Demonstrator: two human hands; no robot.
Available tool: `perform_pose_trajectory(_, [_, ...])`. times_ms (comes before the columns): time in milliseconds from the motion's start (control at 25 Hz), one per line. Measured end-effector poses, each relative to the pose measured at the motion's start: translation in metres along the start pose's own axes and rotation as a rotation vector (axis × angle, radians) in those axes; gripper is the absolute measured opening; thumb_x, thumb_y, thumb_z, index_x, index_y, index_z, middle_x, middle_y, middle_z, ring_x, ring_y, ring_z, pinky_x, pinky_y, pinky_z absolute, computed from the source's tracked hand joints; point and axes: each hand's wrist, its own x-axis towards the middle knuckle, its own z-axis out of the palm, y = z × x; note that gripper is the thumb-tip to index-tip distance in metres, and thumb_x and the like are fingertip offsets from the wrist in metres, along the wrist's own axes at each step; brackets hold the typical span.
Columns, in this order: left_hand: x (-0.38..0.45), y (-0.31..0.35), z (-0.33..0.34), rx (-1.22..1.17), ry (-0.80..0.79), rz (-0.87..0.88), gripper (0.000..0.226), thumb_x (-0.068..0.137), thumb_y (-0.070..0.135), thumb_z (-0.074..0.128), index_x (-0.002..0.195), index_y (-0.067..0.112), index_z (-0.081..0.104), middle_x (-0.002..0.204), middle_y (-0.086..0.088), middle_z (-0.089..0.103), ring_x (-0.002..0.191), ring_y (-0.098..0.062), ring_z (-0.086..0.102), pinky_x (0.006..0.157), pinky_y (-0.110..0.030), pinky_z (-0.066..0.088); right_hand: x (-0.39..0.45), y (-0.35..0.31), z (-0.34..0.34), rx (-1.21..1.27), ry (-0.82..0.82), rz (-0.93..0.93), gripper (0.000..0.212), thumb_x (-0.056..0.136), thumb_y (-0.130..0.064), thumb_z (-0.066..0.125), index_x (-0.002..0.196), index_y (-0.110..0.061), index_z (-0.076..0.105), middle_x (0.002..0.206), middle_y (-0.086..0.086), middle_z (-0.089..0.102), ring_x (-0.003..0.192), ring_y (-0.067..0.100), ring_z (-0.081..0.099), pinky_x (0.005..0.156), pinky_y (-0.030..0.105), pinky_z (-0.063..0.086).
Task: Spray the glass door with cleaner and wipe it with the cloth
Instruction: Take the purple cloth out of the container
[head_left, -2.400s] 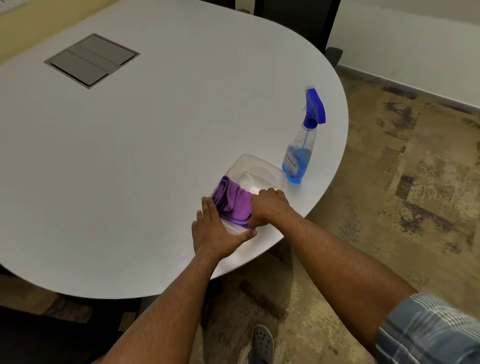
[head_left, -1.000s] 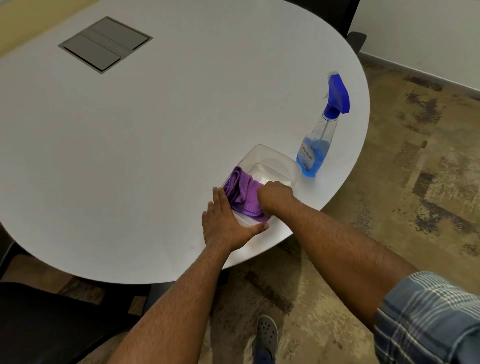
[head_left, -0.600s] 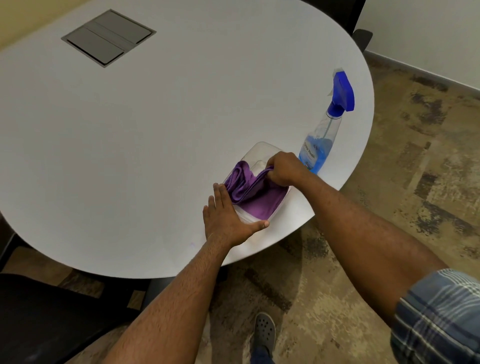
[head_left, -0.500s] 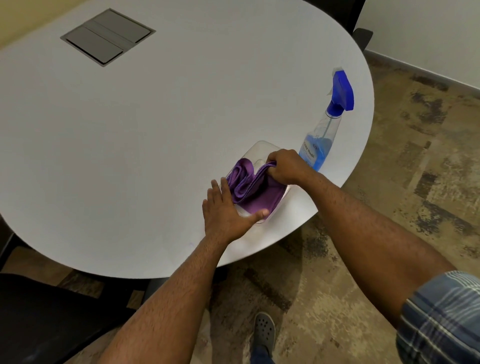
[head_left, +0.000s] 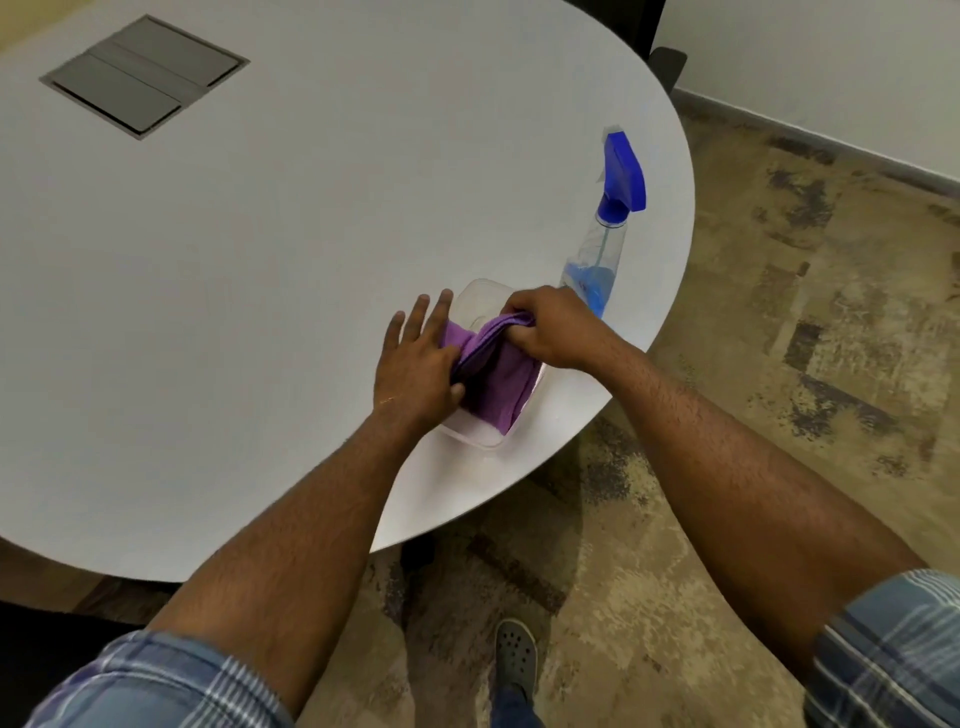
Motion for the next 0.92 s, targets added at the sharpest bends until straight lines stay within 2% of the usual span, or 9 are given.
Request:
perform_pose_trajectory(120, [0.002, -0.013, -0.018, -0.136, 0.132, -0.036, 0.028, 0.077, 0.032, 0.064, 0.094, 0.014, 0.076, 0.159, -0.01, 0.035, 0.15, -0.033, 0.023, 0.122, -0.051, 0.012, -0.009, -0.009, -0.03, 0.079, 0.044, -0.039, 0.032, 0.091, -0.029, 0.066, 0.121, -0.021, 0.062, 0.102, -0.003, 0.061, 0.089, 0.011, 0.056, 0.062, 0.01, 0.038])
perform_pose_trajectory(200, [0.008, -0.022, -0.04, -0.218, 0.211, -0.108, 0.036, 0.077, 0.033, 0.053, 0.094, 0.011, 0.076, 0.141, -0.009, 0.058, 0.139, -0.031, 0.041, 0.12, -0.051, 0.013, -0.015, -0.015, -0.048, 0.077, 0.022, -0.063, 0.045, 0.083, -0.034, 0.076, 0.123, -0.021, 0.061, 0.102, -0.006, 0.06, 0.09, 0.01, 0.057, 0.062, 0.009, 0.039])
perform_pose_trajectory(280, [0.013, -0.029, -0.066, -0.319, 0.259, -0.172, 0.03, 0.081, 0.032, 0.052, 0.09, 0.013, 0.074, 0.112, -0.006, 0.072, 0.116, -0.027, 0.059, 0.121, -0.048, 0.011, -0.02, -0.022, -0.058, 0.033, 0.072, -0.075, 0.039, 0.082, -0.026, 0.077, 0.116, -0.018, 0.063, 0.101, -0.003, 0.064, 0.09, 0.013, 0.06, 0.067, 0.014, 0.044])
perform_pose_trajectory(360, [0.012, -0.033, -0.091, -0.386, 0.302, -0.168, 0.02, 0.084, 0.026, 0.055, 0.085, 0.015, 0.072, 0.085, -0.001, 0.072, 0.086, -0.021, 0.063, 0.122, -0.045, 0.01, -0.025, -0.03, -0.063, 0.034, 0.225, -0.065, 0.022, 0.087, -0.014, 0.069, 0.108, -0.015, 0.068, 0.096, 0.0, 0.067, 0.09, 0.017, 0.063, 0.076, 0.025, 0.051])
perform_pose_trajectory(440, [0.004, -0.033, -0.11, -0.371, 0.336, -0.132, 0.016, 0.087, 0.022, 0.057, 0.088, 0.017, 0.073, 0.078, 0.001, 0.071, 0.073, -0.017, 0.059, 0.123, -0.045, 0.012, -0.034, -0.038, -0.068, 0.098, 0.354, -0.028, 0.018, 0.087, -0.011, 0.066, 0.103, -0.016, 0.07, 0.096, -0.002, 0.067, 0.091, 0.016, 0.062, 0.085, 0.033, 0.055])
perform_pose_trajectory(600, [-0.02, -0.03, -0.145, -0.393, 0.33, -0.09, 0.02, 0.093, 0.021, 0.058, 0.102, 0.017, 0.076, 0.091, 0.0, 0.076, 0.084, -0.019, 0.064, 0.124, -0.042, 0.009, -0.073, -0.054, -0.083, 0.12, 0.477, -0.013, 0.023, 0.083, -0.024, 0.074, 0.105, -0.02, 0.073, 0.122, -0.005, 0.067, 0.115, 0.015, 0.059, 0.104, 0.038, 0.046])
perform_pose_trajectory(680, [-0.038, -0.021, -0.165, -0.443, 0.299, -0.038, 0.019, 0.094, 0.023, 0.061, 0.103, 0.017, 0.077, 0.092, -0.001, 0.076, 0.085, -0.018, 0.063, 0.122, -0.041, 0.017, -0.106, -0.06, -0.089, 0.063, 0.521, -0.019, 0.024, 0.08, -0.03, 0.077, 0.102, -0.019, 0.076, 0.129, -0.004, 0.065, 0.121, 0.013, 0.056, 0.108, 0.037, 0.041])
perform_pose_trajectory(800, [-0.067, -0.001, -0.187, -0.592, 0.218, 0.097, 0.016, 0.089, 0.03, 0.071, 0.094, 0.017, 0.079, 0.078, 0.002, 0.072, 0.076, -0.015, 0.062, 0.087, -0.033, 0.047, -0.17, -0.063, -0.093, 0.092, 0.599, 0.053, 0.022, 0.077, -0.028, 0.08, 0.096, -0.017, 0.078, 0.129, -0.002, 0.066, 0.121, 0.014, 0.058, 0.107, 0.039, 0.043])
perform_pose_trajectory(920, [-0.099, 0.029, -0.194, -0.648, 0.114, 0.248, 0.02, 0.083, 0.038, 0.077, 0.086, 0.019, 0.078, 0.072, 0.005, 0.07, 0.076, -0.016, 0.067, 0.069, -0.028, 0.047, -0.253, -0.064, -0.084, 0.104, 0.651, 0.212, 0.023, 0.079, -0.028, 0.078, 0.099, -0.018, 0.077, 0.131, -0.003, 0.063, 0.121, 0.016, 0.056, 0.108, 0.04, 0.04])
